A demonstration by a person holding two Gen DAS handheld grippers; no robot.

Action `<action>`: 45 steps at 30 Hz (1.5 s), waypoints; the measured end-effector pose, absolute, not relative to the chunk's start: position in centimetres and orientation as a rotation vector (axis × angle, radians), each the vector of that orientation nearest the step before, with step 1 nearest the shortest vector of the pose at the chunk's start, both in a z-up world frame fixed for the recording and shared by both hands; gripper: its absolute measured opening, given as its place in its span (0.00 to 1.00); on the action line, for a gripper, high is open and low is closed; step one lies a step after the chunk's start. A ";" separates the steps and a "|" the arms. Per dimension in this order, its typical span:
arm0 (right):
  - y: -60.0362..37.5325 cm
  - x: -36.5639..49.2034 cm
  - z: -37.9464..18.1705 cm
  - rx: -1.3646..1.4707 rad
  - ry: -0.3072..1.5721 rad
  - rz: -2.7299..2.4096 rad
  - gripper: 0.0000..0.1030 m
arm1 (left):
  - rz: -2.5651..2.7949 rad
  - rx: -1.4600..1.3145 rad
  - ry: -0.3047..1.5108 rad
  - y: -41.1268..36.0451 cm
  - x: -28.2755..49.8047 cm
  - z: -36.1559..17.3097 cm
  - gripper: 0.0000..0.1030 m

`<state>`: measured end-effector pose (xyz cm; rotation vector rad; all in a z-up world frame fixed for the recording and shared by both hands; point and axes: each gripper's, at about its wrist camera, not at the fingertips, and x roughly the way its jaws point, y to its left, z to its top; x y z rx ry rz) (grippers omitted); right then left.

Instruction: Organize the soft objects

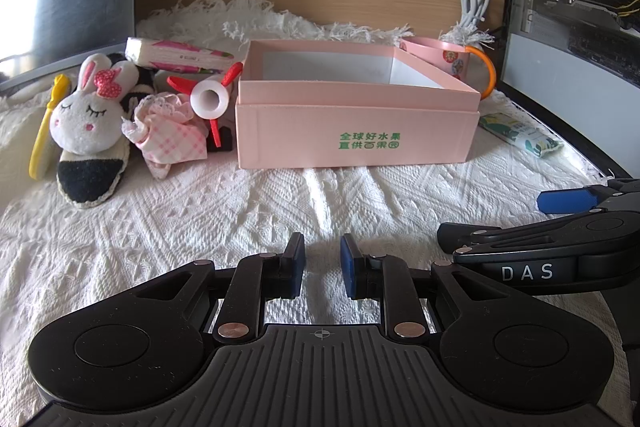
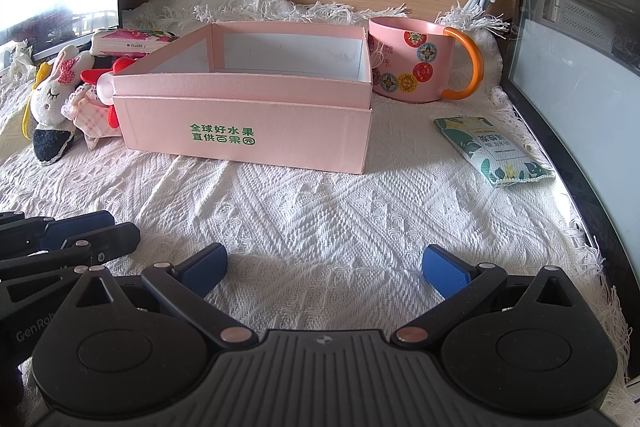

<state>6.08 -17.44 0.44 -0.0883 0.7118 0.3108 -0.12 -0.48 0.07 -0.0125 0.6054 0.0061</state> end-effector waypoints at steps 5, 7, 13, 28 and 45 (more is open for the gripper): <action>-17.4 6.1 0.4 -0.088 0.712 0.311 1.00 | 0.007 -0.009 0.606 -0.6 0.1 0.1 0.21; -17.4 6.1 0.4 -0.088 0.712 0.311 1.00 | 0.007 -0.007 0.606 -0.6 0.0 0.1 0.21; -17.4 6.1 0.4 -0.088 0.712 0.311 1.00 | 0.008 -0.002 0.606 -0.4 0.0 0.0 0.21; -17.4 6.1 0.5 -0.088 0.712 0.312 1.00 | 0.008 0.001 0.606 -0.5 0.0 0.0 0.21; -17.4 6.1 0.5 -0.088 0.712 0.312 1.00 | 0.007 -0.005 0.605 -0.4 0.0 0.0 0.21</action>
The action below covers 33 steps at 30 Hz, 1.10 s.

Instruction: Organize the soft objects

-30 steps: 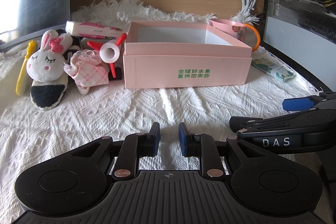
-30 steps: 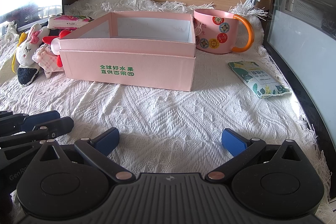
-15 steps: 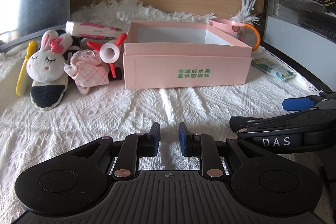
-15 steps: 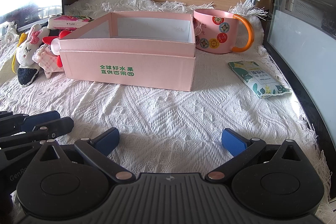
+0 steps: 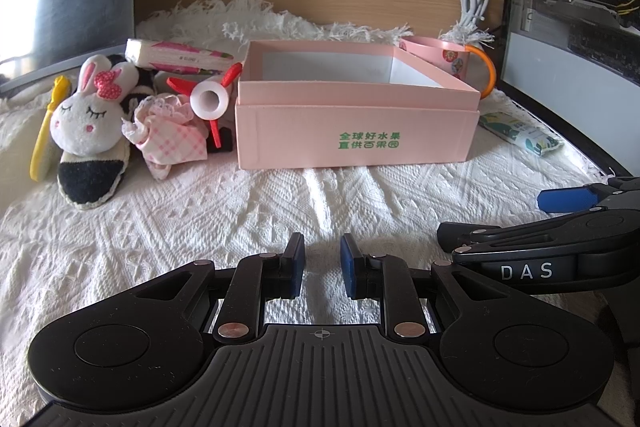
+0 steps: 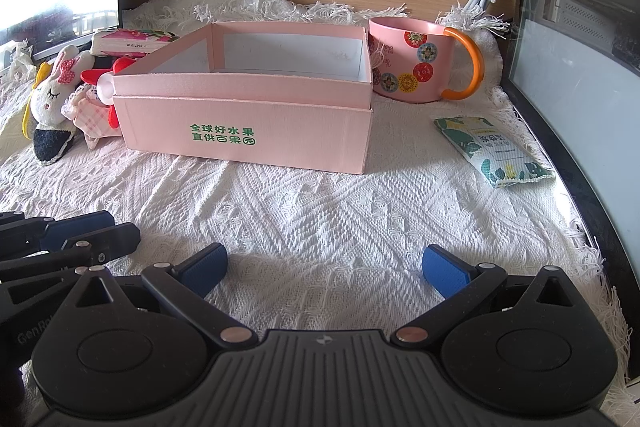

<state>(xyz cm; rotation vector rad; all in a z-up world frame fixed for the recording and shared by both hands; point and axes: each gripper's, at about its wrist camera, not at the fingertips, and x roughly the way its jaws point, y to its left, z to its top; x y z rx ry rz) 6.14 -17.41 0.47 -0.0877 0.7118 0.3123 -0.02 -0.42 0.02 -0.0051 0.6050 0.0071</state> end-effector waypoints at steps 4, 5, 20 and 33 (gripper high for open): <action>-17.4 6.1 0.4 -0.086 0.712 0.313 1.00 | 0.007 -0.006 0.605 -0.4 0.0 0.0 0.21; -17.5 6.1 0.4 -0.085 0.712 0.313 1.00 | 0.007 -0.006 0.605 -0.4 0.0 0.0 0.21; -17.8 7.1 1.2 -0.141 0.828 0.388 1.00 | -0.014 -0.048 0.605 0.3 -0.2 0.1 0.21; -10.9 7.1 7.6 -0.270 0.726 0.416 0.95 | 0.112 -0.250 0.620 16.0 0.3 5.7 0.22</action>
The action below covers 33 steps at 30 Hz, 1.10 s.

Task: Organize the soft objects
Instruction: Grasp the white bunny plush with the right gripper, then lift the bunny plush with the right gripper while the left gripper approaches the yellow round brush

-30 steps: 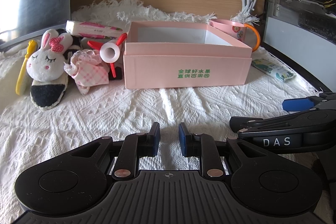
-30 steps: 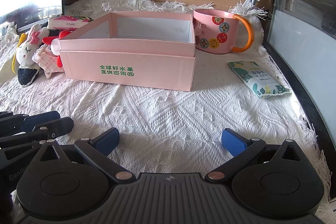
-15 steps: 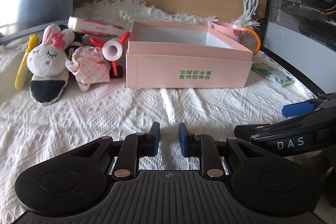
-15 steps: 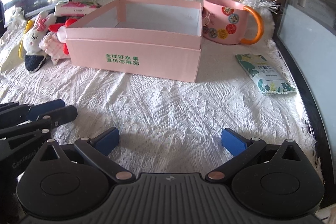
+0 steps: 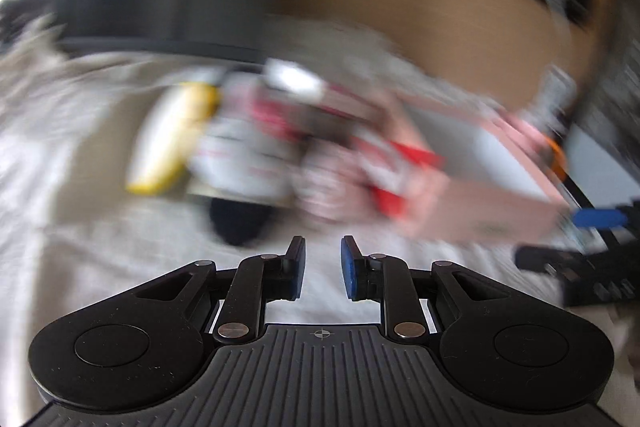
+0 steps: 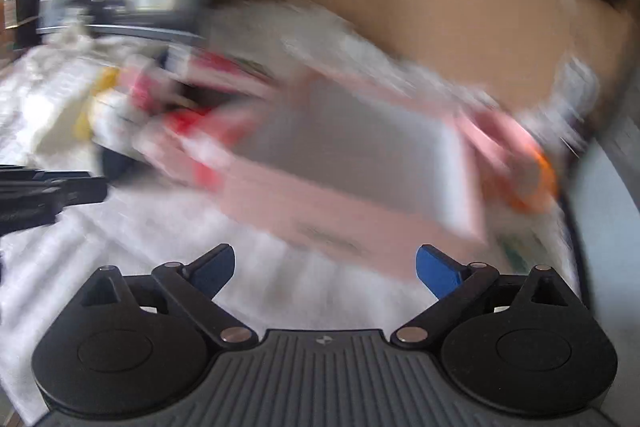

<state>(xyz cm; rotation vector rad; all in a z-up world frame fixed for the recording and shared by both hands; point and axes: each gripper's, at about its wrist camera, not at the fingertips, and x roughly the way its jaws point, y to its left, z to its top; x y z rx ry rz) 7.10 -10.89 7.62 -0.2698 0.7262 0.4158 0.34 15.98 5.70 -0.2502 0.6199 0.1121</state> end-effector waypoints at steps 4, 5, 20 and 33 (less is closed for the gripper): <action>-3.7 6.5 10.8 -0.289 0.656 0.592 0.95 | 0.248 -0.280 0.618 22.1 -0.5 6.2 0.21; -1.6 6.5 11.4 -0.290 0.633 0.634 0.95 | 0.256 -0.282 0.620 23.1 -0.9 6.1 0.21; 13.7 11.3 8.0 -0.458 0.612 0.678 0.56 | 0.222 -0.356 0.658 28.5 -6.3 4.9 0.21; -1.6 1.7 10.4 -0.508 0.755 0.692 0.48 | -0.030 -0.268 0.681 22.7 -0.9 5.7 0.21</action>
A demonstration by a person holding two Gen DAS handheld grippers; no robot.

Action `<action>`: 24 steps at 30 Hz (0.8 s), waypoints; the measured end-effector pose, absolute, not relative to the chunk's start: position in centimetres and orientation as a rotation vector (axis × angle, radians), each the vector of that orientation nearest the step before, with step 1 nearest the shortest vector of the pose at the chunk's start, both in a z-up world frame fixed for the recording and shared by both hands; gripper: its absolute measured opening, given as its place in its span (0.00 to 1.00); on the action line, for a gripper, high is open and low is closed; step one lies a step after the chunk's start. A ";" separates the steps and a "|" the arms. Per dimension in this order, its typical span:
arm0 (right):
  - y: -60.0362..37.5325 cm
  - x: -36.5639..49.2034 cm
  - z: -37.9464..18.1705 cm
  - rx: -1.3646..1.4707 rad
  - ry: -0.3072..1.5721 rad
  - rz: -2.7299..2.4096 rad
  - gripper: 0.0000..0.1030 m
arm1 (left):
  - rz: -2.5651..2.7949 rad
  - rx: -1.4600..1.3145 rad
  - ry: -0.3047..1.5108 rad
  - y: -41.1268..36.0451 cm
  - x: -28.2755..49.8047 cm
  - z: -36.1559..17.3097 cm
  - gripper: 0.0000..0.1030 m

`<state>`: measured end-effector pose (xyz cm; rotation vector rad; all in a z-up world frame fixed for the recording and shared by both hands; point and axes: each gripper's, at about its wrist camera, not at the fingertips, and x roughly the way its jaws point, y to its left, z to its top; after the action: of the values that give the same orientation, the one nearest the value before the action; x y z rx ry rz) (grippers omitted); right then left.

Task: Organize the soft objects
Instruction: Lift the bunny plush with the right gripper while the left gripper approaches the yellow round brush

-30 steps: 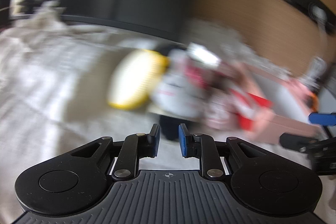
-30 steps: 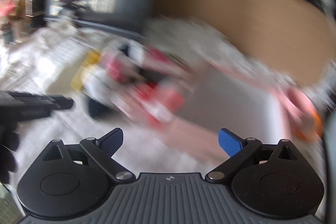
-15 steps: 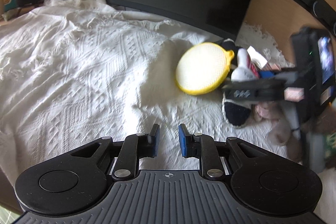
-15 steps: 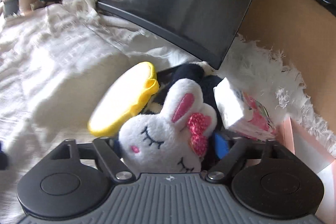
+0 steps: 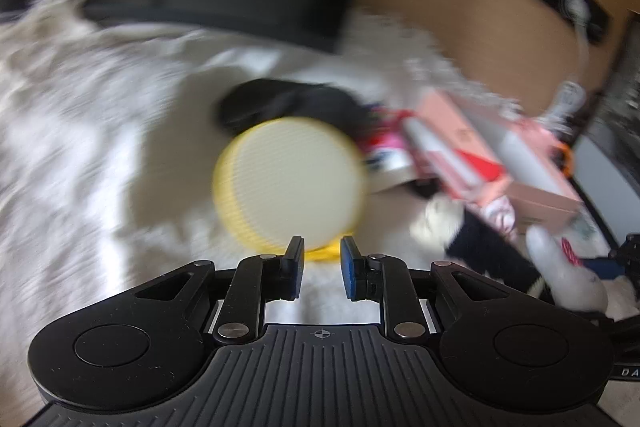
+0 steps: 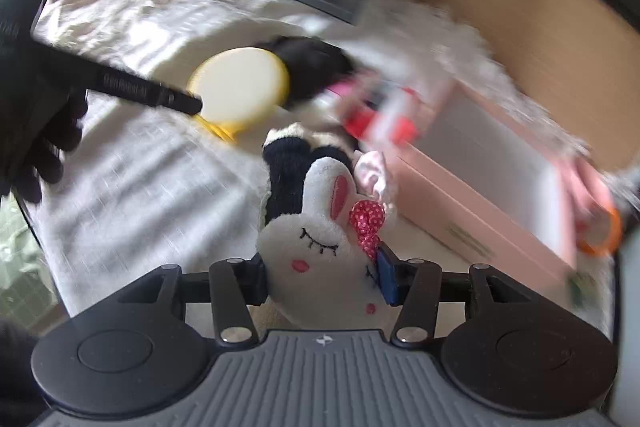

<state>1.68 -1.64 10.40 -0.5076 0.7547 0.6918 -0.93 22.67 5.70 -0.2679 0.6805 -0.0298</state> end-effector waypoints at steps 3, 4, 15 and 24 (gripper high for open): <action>-5.7 0.9 10.9 -0.477 0.764 0.594 0.47 | -0.084 -0.285 0.723 20.3 0.7 5.7 0.21; -7.2 0.9 11.3 -0.429 0.779 0.558 0.47 | -0.122 -0.273 0.723 19.4 1.0 5.7 0.21; -16.7 0.6 13.7 -0.233 0.710 0.272 0.30 | -0.315 -0.155 0.760 12.7 4.7 6.4 0.21; -19.7 1.3 10.3 -0.310 0.756 0.110 0.63 | -0.308 -0.069 0.772 10.8 4.7 5.9 0.21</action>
<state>1.26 -19.69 10.33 -0.3100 0.7560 0.1102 4.68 10.84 5.87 -0.0691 0.7716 -0.3078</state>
